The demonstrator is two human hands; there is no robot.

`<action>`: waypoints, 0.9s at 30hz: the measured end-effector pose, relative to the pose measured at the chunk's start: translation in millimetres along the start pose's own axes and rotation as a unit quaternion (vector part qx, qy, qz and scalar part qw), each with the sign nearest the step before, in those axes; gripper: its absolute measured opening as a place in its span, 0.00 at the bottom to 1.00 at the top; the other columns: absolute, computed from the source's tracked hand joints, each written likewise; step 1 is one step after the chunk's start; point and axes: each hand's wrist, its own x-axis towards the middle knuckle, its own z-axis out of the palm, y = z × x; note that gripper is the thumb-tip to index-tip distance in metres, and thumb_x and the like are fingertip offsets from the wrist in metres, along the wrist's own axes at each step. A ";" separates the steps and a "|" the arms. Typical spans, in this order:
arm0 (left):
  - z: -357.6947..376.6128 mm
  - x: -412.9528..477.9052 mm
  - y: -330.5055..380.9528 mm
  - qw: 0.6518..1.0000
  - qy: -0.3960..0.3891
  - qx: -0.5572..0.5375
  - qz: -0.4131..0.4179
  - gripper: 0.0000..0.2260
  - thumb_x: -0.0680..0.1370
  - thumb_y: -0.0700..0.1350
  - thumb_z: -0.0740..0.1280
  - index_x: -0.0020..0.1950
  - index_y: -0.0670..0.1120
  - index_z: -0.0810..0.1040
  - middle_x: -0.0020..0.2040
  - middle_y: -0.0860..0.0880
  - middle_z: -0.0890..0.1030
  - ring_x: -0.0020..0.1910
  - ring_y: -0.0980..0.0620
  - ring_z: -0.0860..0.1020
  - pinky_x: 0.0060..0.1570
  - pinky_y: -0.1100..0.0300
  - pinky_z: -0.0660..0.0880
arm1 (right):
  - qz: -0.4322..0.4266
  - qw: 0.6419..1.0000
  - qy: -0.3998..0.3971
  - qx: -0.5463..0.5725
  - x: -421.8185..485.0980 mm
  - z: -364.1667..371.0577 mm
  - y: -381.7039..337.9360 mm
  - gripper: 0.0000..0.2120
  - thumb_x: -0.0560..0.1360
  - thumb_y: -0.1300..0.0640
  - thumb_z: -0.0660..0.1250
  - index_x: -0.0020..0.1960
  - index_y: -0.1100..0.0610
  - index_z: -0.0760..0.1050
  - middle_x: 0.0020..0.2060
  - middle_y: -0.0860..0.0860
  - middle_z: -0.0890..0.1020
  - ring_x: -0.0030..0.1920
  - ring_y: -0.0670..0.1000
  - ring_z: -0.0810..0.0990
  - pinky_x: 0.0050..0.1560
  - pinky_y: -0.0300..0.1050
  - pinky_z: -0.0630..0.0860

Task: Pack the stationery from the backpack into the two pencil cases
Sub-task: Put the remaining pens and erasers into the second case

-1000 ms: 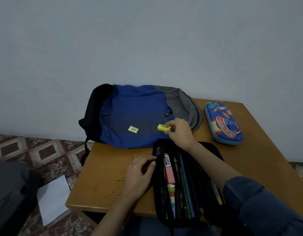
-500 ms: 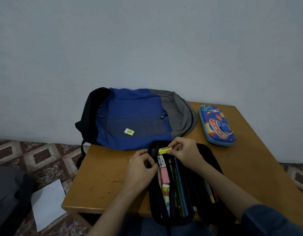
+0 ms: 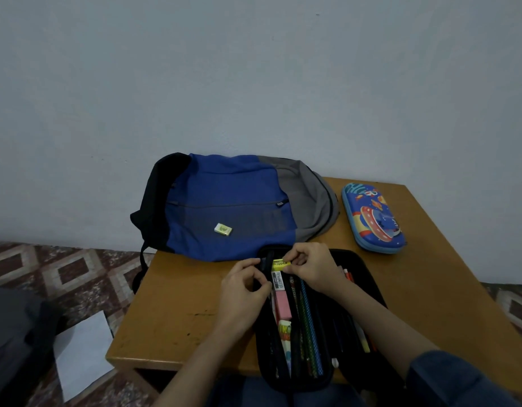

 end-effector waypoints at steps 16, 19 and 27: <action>6.1 6.9 8.6 0.968 -0.095 0.223 0.072 0.22 0.77 0.50 0.63 0.71 0.51 0.65 0.74 0.55 0.62 0.71 0.55 0.57 0.70 0.58 0.58 | 0.121 0.983 -0.086 -0.106 -7.9 -6.6 -21.0 0.11 0.66 0.51 0.75 0.35 0.58 0.78 0.33 0.51 0.80 0.38 0.49 0.79 0.39 0.42 0.75; 6.0 7.2 7.2 0.973 -0.097 0.201 0.065 0.24 0.78 0.49 0.63 0.73 0.49 0.62 0.74 0.53 0.62 0.72 0.55 0.56 0.70 0.63 0.54 | 0.145 0.967 -0.154 -0.143 -12.4 -12.3 -34.0 0.16 0.68 0.50 0.74 0.30 0.58 0.74 0.27 0.50 0.78 0.31 0.48 0.77 0.36 0.42 0.76; 1.6 5.3 -0.2 0.984 -0.111 0.137 0.022 0.24 0.78 0.46 0.64 0.73 0.49 0.63 0.74 0.54 0.61 0.72 0.55 0.58 0.69 0.64 0.54 | 0.206 0.953 -0.185 -0.123 -18.1 -2.6 -51.3 0.07 0.69 0.63 0.73 0.37 0.65 0.76 0.26 0.57 0.81 0.23 0.50 0.78 0.38 0.46 0.83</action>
